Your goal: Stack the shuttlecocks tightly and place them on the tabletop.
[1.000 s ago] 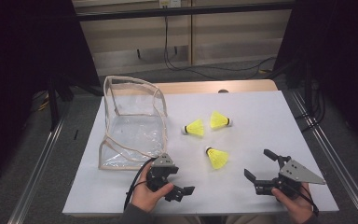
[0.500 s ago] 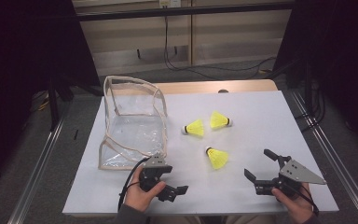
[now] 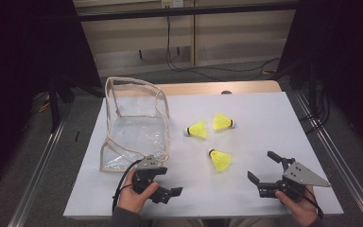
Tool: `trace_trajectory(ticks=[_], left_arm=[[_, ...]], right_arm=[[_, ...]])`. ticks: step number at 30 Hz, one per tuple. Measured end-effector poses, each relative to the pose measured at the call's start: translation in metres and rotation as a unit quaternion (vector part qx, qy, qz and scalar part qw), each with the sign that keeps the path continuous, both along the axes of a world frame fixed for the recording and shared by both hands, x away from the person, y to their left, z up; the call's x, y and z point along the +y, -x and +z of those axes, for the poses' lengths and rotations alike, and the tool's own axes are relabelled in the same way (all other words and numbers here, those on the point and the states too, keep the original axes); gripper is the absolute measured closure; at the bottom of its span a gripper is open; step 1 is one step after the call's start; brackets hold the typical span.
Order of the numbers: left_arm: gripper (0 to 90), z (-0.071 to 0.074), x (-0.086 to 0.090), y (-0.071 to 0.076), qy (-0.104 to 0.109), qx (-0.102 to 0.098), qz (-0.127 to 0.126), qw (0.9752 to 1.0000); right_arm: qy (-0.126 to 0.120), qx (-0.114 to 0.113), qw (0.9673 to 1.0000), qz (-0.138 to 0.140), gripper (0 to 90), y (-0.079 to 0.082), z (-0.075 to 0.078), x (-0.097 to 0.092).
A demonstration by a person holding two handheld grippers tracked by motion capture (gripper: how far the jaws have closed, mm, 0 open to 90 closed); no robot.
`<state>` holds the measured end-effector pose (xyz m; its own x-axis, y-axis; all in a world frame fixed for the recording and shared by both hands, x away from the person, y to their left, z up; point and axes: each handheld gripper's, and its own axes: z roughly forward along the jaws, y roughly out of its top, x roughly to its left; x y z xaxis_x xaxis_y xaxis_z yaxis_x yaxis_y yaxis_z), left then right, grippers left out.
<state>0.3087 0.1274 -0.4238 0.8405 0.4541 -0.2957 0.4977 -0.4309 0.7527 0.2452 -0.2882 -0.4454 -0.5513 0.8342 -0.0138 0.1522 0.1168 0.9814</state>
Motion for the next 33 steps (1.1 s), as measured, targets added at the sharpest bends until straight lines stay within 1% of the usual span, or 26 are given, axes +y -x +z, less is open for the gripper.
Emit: trace_trajectory(ticks=[6,9,10,15,17,19,31,33], left_arm=[[4.3,0.001,0.009,-0.001,0.005,-0.003,0.007,1.0],[4.3,0.002,0.011,-0.001,0.002,-0.006,0.006,1.0],[4.3,0.002,0.013,-0.001,0.002,-0.009,0.009,0.9999],[4.3,0.002,0.018,-0.001,0.004,-0.009,0.012,0.9999],[4.3,0.003,0.021,-0.001,0.001,-0.01,0.012,0.9999],[4.3,0.003,0.022,-0.001,0.002,-0.009,0.013,0.9999],[4.3,0.004,0.026,0.002,0.001,-0.018,0.015,0.9997],[4.3,0.006,0.028,0.003,0.008,-0.02,0.021,0.9995]], right_arm=[[0.0,-0.001,1.0,-0.001,2.4,0.0,0.0,-0.001],[0.001,-0.002,1.0,-0.001,2.4,0.0,0.0,0.0],[0.001,-0.002,1.0,0.0,2.4,0.0,0.0,0.0],[0.001,0.0,1.0,-0.001,2.4,0.0,0.0,0.0],[0.001,0.0,1.0,-0.001,2.4,0.0,0.0,0.0],[0.0,0.0,1.0,-0.001,2.4,0.0,0.0,0.0],[0.0,0.0,1.0,-0.001,2.4,0.0,0.0,0.0],[0.0,0.0,1.0,-0.001,2.4,0.0,0.0,0.0]])
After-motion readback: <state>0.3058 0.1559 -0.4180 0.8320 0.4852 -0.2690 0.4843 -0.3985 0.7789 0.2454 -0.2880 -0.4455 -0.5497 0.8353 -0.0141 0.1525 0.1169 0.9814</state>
